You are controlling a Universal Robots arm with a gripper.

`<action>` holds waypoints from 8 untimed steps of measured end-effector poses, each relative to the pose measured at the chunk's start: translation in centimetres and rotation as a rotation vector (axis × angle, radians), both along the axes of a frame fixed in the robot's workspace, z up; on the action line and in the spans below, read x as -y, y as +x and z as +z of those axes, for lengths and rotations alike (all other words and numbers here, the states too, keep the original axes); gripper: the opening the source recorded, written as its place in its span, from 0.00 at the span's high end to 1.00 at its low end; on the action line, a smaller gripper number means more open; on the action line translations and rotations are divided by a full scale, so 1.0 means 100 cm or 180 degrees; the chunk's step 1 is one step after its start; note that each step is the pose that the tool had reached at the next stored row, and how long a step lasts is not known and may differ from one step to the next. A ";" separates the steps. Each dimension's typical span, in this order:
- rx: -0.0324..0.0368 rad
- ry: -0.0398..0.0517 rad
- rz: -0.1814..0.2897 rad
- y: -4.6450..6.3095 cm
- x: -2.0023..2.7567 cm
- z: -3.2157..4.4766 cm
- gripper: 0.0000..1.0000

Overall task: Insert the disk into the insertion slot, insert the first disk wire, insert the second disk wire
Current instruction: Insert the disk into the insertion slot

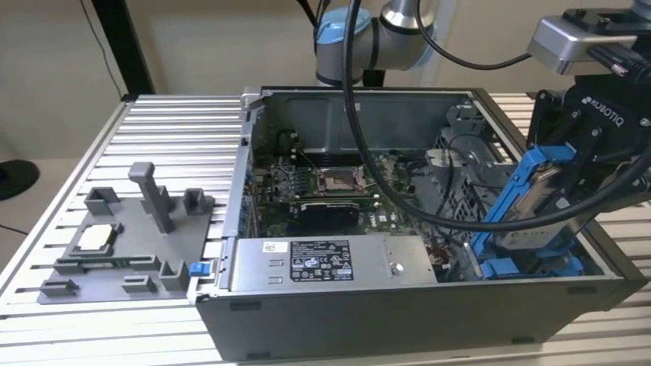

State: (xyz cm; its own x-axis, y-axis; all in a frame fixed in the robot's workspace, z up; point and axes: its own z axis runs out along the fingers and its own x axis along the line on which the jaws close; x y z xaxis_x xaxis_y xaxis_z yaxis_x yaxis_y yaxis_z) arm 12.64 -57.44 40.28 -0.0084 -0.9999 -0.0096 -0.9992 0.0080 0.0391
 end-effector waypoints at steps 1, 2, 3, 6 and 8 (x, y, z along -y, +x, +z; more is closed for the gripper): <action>-0.0003 0.0001 0.0000 0.000 0.0000 0.0000 1.00; -0.0008 0.0002 0.0001 0.000 -0.0001 0.0002 1.00; -0.0012 0.0003 0.0000 0.000 -0.0001 0.0007 1.00; -0.0022 0.0006 0.0001 0.000 0.0000 0.0037 1.00; -0.0030 0.0002 0.0000 0.000 -0.0001 0.0068 1.00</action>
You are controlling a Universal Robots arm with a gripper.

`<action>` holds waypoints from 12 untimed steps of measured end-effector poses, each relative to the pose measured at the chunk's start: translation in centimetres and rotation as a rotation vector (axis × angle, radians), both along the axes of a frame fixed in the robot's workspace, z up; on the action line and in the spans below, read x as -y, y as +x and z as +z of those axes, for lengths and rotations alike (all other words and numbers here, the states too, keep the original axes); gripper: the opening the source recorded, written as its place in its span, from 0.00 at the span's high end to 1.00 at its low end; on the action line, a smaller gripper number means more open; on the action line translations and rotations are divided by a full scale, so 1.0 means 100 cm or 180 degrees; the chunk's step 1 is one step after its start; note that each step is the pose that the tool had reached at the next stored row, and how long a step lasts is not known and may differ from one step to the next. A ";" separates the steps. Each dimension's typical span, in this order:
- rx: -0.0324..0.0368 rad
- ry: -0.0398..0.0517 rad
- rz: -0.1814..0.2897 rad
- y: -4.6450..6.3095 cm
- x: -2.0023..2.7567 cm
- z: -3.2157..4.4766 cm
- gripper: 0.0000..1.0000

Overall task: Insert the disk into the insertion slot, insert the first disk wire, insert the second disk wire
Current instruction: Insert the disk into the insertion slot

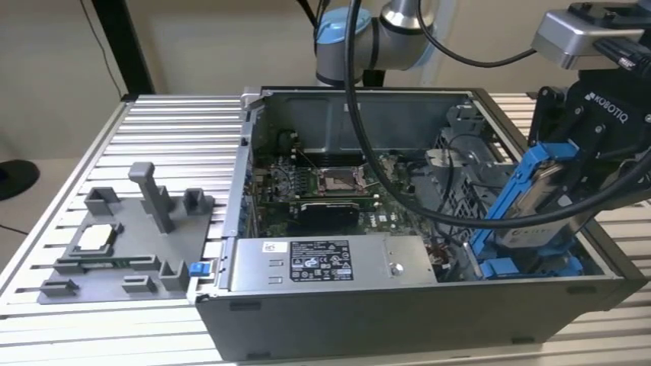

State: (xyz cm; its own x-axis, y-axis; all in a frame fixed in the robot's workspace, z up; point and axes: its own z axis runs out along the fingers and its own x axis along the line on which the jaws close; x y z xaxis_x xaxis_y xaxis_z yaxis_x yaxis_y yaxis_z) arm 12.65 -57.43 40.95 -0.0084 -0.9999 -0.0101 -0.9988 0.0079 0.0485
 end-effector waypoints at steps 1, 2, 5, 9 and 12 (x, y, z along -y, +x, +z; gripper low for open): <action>-0.0003 0.0001 0.0000 0.000 0.0001 0.0005 1.00; -0.0008 0.0001 0.0000 0.000 0.0000 0.0007 1.00; -0.0015 -0.0004 0.0000 0.000 0.0000 0.0009 1.00; -0.0016 -0.0004 0.0000 0.000 0.0000 -0.0007 1.00; -0.0016 -0.0004 0.0000 0.000 0.0000 -0.0033 1.00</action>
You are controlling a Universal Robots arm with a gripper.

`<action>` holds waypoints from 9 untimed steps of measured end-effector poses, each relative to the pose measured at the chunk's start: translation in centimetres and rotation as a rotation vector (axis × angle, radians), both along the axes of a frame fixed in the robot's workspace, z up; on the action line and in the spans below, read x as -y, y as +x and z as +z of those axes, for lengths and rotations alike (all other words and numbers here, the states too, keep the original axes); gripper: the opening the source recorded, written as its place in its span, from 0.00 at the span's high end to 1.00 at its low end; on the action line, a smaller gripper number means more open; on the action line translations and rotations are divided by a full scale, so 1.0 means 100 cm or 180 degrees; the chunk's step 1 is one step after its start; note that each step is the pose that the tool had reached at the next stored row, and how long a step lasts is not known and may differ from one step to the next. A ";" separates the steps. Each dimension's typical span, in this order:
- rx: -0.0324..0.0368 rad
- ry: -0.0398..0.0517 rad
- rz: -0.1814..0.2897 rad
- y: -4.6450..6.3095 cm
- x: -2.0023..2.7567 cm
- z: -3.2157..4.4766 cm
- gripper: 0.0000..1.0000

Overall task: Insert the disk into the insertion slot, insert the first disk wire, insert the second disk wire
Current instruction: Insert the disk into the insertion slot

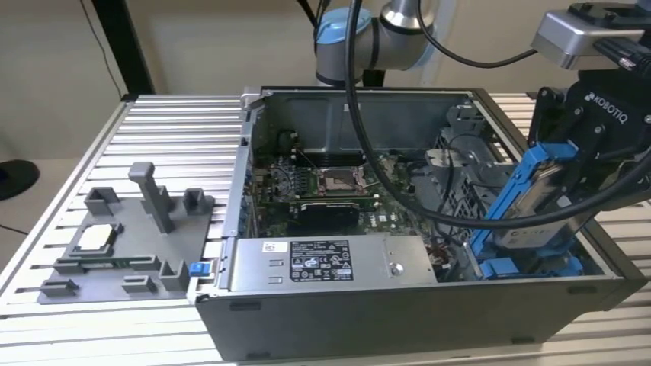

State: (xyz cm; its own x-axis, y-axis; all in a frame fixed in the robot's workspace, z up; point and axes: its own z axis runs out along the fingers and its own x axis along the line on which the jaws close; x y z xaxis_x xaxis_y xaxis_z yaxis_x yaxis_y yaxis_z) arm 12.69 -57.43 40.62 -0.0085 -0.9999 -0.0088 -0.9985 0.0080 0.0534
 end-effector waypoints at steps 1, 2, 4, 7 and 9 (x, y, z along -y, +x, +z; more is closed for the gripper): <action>0.0000 -0.0001 0.0000 0.000 0.0000 -0.0011 1.00; 0.0000 0.0000 0.0000 0.000 0.0000 -0.0025 1.00; 0.0000 0.0000 0.0000 0.000 0.0000 -0.0057 1.00; 0.0000 0.0000 0.0000 0.000 0.0000 -0.0113 1.00; 0.0000 0.0001 0.0000 0.001 0.0000 -0.0154 1.00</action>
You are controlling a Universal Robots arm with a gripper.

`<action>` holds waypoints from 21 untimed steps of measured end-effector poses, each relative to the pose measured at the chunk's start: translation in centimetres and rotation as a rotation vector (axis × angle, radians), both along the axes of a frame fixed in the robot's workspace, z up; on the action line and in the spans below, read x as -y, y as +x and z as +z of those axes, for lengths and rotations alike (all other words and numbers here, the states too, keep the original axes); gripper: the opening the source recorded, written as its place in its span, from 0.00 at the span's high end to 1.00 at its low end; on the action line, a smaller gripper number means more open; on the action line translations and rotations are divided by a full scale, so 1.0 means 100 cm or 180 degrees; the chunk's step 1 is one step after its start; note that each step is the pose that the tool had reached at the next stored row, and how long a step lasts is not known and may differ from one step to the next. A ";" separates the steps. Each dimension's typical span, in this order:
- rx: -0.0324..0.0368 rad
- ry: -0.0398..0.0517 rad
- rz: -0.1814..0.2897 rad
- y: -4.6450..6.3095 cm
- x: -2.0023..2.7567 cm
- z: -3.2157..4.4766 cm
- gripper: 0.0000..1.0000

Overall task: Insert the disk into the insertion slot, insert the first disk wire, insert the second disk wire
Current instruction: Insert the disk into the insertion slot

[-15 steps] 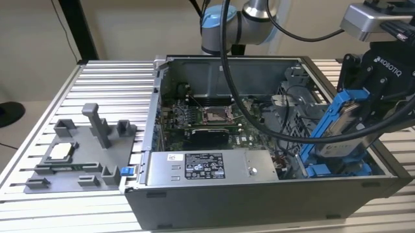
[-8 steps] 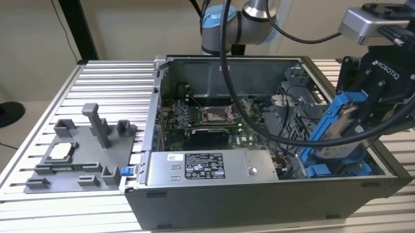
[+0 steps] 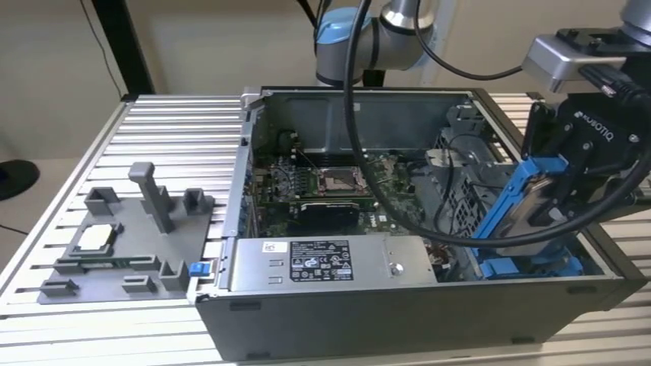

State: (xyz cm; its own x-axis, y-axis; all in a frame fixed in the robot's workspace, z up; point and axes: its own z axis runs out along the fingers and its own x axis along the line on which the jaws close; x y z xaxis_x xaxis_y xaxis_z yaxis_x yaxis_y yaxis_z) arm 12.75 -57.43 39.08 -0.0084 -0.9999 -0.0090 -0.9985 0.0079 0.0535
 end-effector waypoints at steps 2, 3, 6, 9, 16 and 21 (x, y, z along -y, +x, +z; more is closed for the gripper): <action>0.0000 0.0002 0.0000 0.000 0.0000 -0.0038 1.00; 0.0000 0.0002 0.0000 0.000 0.0000 -0.0056 1.00; 0.0000 0.0002 0.0000 0.000 0.0000 -0.0107 1.00; 0.0000 0.0002 0.0000 0.000 0.0000 -0.0137 1.00; 0.0000 0.0002 0.0000 0.000 0.0000 -0.0168 1.00; 0.0000 0.0002 0.0000 0.000 0.0000 -0.0169 0.00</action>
